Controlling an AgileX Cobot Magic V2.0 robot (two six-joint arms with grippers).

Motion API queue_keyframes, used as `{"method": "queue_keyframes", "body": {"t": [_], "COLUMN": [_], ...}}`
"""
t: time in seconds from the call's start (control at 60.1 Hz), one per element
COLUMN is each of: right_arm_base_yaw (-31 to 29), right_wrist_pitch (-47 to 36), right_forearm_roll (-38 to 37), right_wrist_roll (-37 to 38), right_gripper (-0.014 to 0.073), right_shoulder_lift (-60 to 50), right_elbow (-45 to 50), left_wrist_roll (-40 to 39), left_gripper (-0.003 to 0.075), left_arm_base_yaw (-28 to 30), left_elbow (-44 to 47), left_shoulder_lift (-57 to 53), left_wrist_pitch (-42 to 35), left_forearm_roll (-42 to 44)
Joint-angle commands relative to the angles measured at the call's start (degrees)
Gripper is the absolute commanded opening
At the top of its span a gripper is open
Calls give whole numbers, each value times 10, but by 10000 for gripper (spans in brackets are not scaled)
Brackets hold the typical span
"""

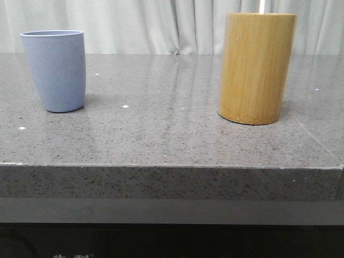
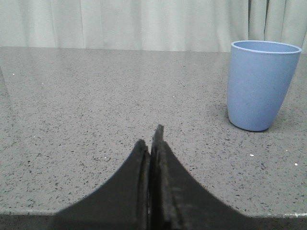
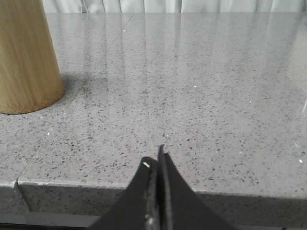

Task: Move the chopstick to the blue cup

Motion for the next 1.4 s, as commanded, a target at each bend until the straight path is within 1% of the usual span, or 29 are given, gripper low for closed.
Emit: {"method": "queue_keyframes", "body": {"t": [0.0, 1.215, 1.315, 1.382], "right_arm_base_yaw": [-2, -2, -2, -2], "right_wrist_pitch": [-48, -48, -50, -54], "right_forearm_roll": [-3, -3, -3, -4], "right_wrist_roll": [-3, -3, -3, -3], "right_gripper": [-114, -114, -114, -114], "right_shoulder_lift": [-12, -12, -12, -12], "right_elbow": [-3, -3, -3, -3], "left_wrist_roll": [-5, -5, -5, -5], "left_gripper": [-19, -19, -19, -19], "left_arm_base_yaw": [0, 0, 0, 0], "left_elbow": [4, 4, 4, 4], "left_shoulder_lift": [-13, -13, -13, -13], "left_wrist_pitch": [-50, -50, -74, -77], "left_forearm_roll": [-6, -6, -6, -6]}}
